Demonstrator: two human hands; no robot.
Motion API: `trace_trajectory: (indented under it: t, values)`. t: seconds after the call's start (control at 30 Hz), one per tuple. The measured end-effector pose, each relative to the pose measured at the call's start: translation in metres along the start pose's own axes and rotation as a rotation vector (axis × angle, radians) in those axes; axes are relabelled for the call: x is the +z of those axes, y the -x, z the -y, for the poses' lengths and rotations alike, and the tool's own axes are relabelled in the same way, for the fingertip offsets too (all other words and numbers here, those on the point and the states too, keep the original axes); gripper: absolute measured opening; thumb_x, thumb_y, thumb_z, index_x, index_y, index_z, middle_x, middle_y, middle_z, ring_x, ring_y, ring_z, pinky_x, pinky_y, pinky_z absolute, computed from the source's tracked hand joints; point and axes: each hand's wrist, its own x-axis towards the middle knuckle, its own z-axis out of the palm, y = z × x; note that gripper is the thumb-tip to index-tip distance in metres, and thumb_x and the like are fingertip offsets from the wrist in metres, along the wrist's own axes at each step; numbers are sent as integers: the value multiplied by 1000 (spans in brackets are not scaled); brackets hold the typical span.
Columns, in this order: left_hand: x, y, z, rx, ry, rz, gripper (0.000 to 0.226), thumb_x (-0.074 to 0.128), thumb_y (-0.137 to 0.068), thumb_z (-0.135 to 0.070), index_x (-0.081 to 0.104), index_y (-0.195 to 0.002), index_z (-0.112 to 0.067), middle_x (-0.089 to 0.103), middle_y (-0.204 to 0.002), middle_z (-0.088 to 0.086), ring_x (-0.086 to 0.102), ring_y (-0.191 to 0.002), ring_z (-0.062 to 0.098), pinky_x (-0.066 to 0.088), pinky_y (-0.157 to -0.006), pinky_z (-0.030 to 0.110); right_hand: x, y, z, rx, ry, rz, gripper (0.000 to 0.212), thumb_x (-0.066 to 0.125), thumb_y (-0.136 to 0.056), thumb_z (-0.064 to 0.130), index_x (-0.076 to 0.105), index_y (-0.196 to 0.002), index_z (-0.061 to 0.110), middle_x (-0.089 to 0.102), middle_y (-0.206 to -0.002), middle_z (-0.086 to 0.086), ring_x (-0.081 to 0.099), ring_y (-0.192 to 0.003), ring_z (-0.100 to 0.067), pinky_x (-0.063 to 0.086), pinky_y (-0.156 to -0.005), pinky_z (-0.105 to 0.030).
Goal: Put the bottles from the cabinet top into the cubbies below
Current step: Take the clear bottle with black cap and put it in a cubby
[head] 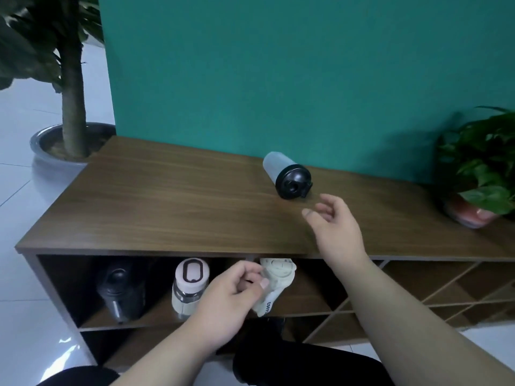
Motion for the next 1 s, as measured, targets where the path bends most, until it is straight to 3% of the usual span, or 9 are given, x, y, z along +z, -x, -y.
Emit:
trace_trajectory:
  t: [0.1, 0.2, 0.33, 0.4, 0.53, 0.67, 0.8, 0.9, 1.0]
  values:
    - [1, -9, 5, -15, -8, 27, 9, 74, -95, -22, 75, -93, -31, 70, -79, -19, 63, -77, -2, 47, -75, 10, 21, -40, 13, 107, 50, -13, 91, 76, -82, 52, 31, -155, 20, 48, -153, -3, 52, -134, -25, 39, -95, -34]
    - [4, -16, 10, -26, 13, 43, 2, 73, -95, -25, 75, -95, -24, 66, -75, -17, 58, -70, -3, 44, -69, 9, 43, -72, 19, 236, -24, -74, 111, 78, -75, 59, 20, -159, 16, 44, -158, -12, 49, -138, -36, 40, -101, -43]
    - [7, -24, 21, -65, -5, 94, 6, 73, -94, -34, 74, -96, -28, 69, -80, -7, 57, -68, -1, 45, -69, 12, 68, -97, 26, 375, -217, -136, 106, 81, -77, 54, 24, -156, 13, 48, -153, -13, 51, -134, -39, 42, -98, -45]
    - [9, -28, 26, -56, -21, 94, 4, 74, -94, -34, 73, -93, -30, 66, -74, -13, 54, -63, -4, 43, -64, 8, 77, -107, 24, 402, -271, -169, 109, 84, -74, 52, 24, -156, 14, 47, -153, -13, 52, -134, -39, 43, -103, -48]
    - [14, -31, 32, -48, -32, 101, 6, 72, -96, -25, 71, -91, -26, 60, -57, -21, 50, -52, -9, 40, -59, 5, 88, -118, 15, 407, -294, -189, 112, 89, -69, 43, 23, -156, 17, 46, -152, -12, 54, -130, -39, 44, -92, -44]
    - [18, -32, 37, -68, -63, 139, 4, 71, -95, -31, 74, -93, -30, 60, -64, -18, 52, -60, -2, 42, -63, 11, 86, -123, 9, 385, -295, -141, 112, 85, -72, 35, 16, -160, 24, 44, -153, -9, 54, -127, -37, 43, -87, -44]
    - [23, -31, 39, -81, -122, 151, 2, 72, -93, -32, 74, -92, -32, 65, -71, -17, 56, -65, -4, 44, -68, 12, 74, -117, 0, 324, -290, -106, 102, 79, -71, 35, 22, -155, 29, 48, -144, -8, 57, -110, -32, 46, -82, -41]
    - [28, -26, 39, -67, -134, 162, 6, 75, -92, -27, 74, -91, -33, 71, -80, -9, 59, -71, -1, 47, -75, 15, 47, -96, -10, 242, -330, -38, 94, 83, -69, 35, 33, -150, 33, 55, -129, 4, 56, -109, -25, 50, -89, -39]
    - [39, -21, 40, -64, -145, 169, 14, 77, -92, -20, 76, -89, -33, 77, -94, -6, 66, -80, -1, 50, -83, 16, 7, -66, -30, 169, -424, 85, 97, 86, -55, 38, 44, -142, 35, 56, -121, 15, 60, -118, -23, 52, -105, -48]
